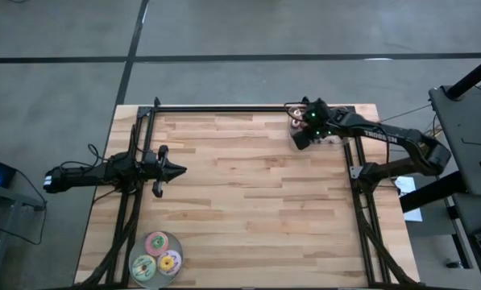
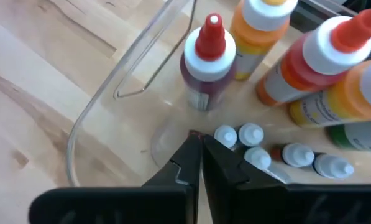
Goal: Pick & Place food coloring
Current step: Return to Home Position
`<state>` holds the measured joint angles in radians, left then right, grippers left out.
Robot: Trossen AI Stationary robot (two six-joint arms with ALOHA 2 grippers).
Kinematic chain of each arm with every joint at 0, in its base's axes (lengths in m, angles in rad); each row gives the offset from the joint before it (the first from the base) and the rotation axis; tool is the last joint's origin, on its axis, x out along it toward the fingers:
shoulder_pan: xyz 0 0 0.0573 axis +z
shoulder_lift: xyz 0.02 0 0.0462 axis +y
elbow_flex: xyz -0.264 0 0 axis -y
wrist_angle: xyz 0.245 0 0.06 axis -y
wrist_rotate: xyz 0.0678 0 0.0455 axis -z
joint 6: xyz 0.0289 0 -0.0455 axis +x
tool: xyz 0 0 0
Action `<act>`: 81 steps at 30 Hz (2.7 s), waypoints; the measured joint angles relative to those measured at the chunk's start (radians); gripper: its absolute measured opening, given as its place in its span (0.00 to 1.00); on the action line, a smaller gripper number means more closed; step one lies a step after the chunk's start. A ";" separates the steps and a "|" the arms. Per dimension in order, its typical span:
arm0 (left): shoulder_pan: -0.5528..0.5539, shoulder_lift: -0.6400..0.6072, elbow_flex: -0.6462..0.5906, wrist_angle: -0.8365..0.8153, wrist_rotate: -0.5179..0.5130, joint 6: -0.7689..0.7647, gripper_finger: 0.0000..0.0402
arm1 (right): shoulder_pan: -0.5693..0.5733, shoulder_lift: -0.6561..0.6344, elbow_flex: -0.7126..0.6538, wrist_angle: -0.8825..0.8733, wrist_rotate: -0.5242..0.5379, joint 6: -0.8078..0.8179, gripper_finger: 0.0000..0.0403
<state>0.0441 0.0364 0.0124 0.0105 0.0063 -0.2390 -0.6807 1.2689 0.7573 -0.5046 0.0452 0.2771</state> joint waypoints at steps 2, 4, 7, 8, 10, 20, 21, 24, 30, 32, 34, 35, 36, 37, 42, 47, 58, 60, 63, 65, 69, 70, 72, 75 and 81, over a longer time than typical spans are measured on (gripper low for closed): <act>0.000 0.000 0.000 0.000 0.000 0.000 0.00 | 0.000 -0.011 0.004 -0.016 -0.005 -0.001 0.02; 0.000 0.000 0.000 0.000 0.000 0.000 0.00 | 0.000 -0.024 0.005 -0.024 -0.038 -0.014 0.02; 0.000 0.000 0.000 0.000 0.000 0.000 0.00 | 0.000 -0.051 0.008 -0.023 -0.106 -0.037 0.02; 0.000 0.000 0.000 0.000 0.000 0.000 0.00 | 0.000 -0.061 0.009 -0.023 -0.132 -0.051 0.02; 0.000 0.000 0.000 0.000 0.000 0.000 0.00 | 0.000 -0.068 0.014 -0.024 -0.187 -0.083 0.02; 0.000 0.000 0.000 0.000 0.000 0.000 0.00 | 0.008 -0.082 0.040 -0.022 -0.400 -0.173 0.02; 0.000 0.000 0.000 0.000 0.000 0.000 0.00 | 0.011 -0.083 0.041 -0.023 -0.407 -0.182 0.02; 0.000 0.000 0.000 0.000 0.000 0.000 0.00 | 0.030 -0.084 0.042 -0.023 -0.417 -0.208 0.02; 0.000 0.000 0.000 0.000 0.000 0.000 0.00 | 0.109 -0.106 0.042 -0.014 -0.421 -0.228 0.02; 0.000 0.000 0.000 0.000 0.000 0.000 0.00 | 0.146 -0.120 0.042 0.000 -0.420 -0.212 0.02; 0.000 0.000 0.000 0.000 0.000 0.000 0.00 | 0.189 -0.130 0.042 0.027 -0.420 -0.186 0.02; 0.000 0.000 0.000 0.000 0.000 0.000 0.00 | 0.211 -0.134 0.042 0.042 -0.420 -0.168 0.02; 0.000 0.000 0.000 0.000 0.000 0.000 0.00 | 0.235 -0.137 0.042 0.061 -0.420 -0.148 0.02; 0.000 0.000 0.000 0.000 0.000 0.000 0.00 | 0.259 -0.138 0.042 0.087 -0.420 -0.127 0.02; 0.000 0.000 0.000 0.000 0.000 0.000 0.00 | 0.378 -0.137 0.042 0.248 -0.416 -0.057 0.02; 0.000 0.000 0.000 0.000 0.000 0.000 0.00 | 0.462 -0.137 0.042 0.380 -0.412 -0.044 0.02; 0.000 0.000 0.000 0.000 0.000 0.000 0.00 | 0.575 -0.137 0.041 0.507 -0.409 -0.049 0.02; 0.000 0.000 0.000 0.000 0.000 0.000 0.00 | 0.599 -0.136 0.041 0.534 -0.409 -0.048 0.02; 0.000 0.000 0.000 0.000 0.000 0.000 0.00 | 0.636 -0.141 0.041 0.584 -0.410 -0.044 0.02; 0.000 0.000 0.000 0.000 0.000 0.000 0.00 | 0.656 -0.157 0.041 0.607 -0.410 -0.045 0.02; 0.000 0.000 0.000 0.000 0.000 0.000 0.00 | 0.684 -0.214 0.038 0.609 -0.410 -0.044 0.02; 0.000 0.000 0.000 0.000 0.000 0.000 0.00 | 0.689 -0.231 0.035 0.605 -0.410 -0.044 0.02; 0.000 0.000 0.000 0.000 0.000 0.000 0.00 | 0.692 -0.271 0.028 0.566 -0.410 -0.045 0.02; 0.000 0.000 0.000 0.000 0.000 0.000 0.00 | 0.692 -0.335 0.018 0.493 -0.410 -0.048 0.02; 0.000 0.000 0.000 0.000 0.000 0.000 0.00 | 0.696 -0.450 -0.029 0.467 -0.410 -0.063 0.02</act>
<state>0.0441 0.0364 0.0124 0.0105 0.0063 -0.2394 0.0154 0.8189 0.7279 -0.0373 -0.3645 0.2145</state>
